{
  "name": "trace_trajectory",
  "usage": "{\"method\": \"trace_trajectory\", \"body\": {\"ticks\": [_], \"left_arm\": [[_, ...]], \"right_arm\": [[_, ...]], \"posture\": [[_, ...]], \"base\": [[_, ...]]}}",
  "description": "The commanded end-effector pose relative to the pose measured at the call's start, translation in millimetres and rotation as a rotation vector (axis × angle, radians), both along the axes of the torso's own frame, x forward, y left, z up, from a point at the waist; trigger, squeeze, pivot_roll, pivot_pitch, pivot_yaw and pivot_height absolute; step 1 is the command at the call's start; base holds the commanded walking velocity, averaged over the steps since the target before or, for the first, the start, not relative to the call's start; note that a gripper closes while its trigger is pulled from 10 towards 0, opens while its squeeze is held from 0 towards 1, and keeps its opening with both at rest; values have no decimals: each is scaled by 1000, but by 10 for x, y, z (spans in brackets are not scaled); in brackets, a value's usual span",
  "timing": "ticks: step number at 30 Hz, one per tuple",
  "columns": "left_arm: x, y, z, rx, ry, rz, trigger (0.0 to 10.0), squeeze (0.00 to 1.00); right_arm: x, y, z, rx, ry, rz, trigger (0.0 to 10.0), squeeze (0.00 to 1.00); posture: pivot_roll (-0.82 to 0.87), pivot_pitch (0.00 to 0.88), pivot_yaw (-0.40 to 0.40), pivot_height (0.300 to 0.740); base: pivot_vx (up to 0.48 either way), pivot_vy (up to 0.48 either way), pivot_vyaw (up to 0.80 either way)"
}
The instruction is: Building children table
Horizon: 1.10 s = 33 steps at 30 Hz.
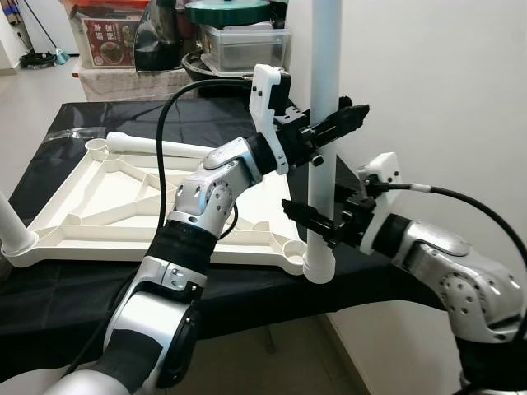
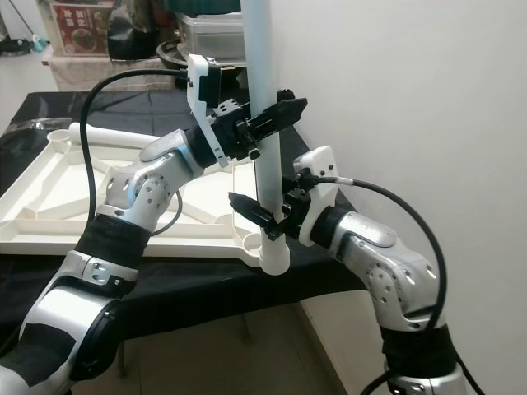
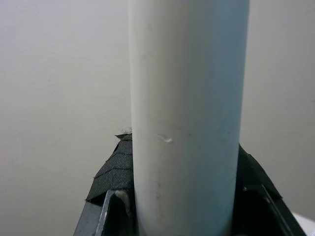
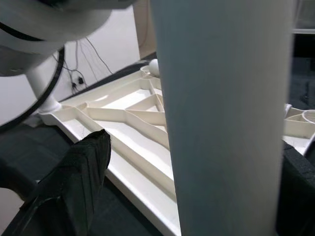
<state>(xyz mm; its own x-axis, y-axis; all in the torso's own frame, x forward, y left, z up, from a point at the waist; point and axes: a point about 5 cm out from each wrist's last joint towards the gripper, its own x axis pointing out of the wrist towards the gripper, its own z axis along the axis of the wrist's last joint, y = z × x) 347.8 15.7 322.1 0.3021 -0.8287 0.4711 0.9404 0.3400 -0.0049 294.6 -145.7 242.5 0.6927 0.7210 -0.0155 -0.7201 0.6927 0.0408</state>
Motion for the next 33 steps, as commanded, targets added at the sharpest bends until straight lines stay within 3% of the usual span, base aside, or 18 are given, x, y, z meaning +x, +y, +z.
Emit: {"method": "trace_trajectory", "body": {"ticks": [1,10,33], "left_arm": [[-12,-26,62,-10,-27,-1,10000,0],[-12,-58,41,-19,-18,-5,10000,0],[-32,-98,-1,-27,-3,-15,10000,0]], "right_arm": [[5,49,-37,-10,24,17,10000,0],[109,68,-98,-41,64,-42,10000,0],[189,88,-48,-52,49,-73,10000,0]], "posture": [[110,0,-56,740],[109,0,-57,740],[104,0,-57,740]], "base": [[0,0,0],[0,0,0],[0,0,0]]}}
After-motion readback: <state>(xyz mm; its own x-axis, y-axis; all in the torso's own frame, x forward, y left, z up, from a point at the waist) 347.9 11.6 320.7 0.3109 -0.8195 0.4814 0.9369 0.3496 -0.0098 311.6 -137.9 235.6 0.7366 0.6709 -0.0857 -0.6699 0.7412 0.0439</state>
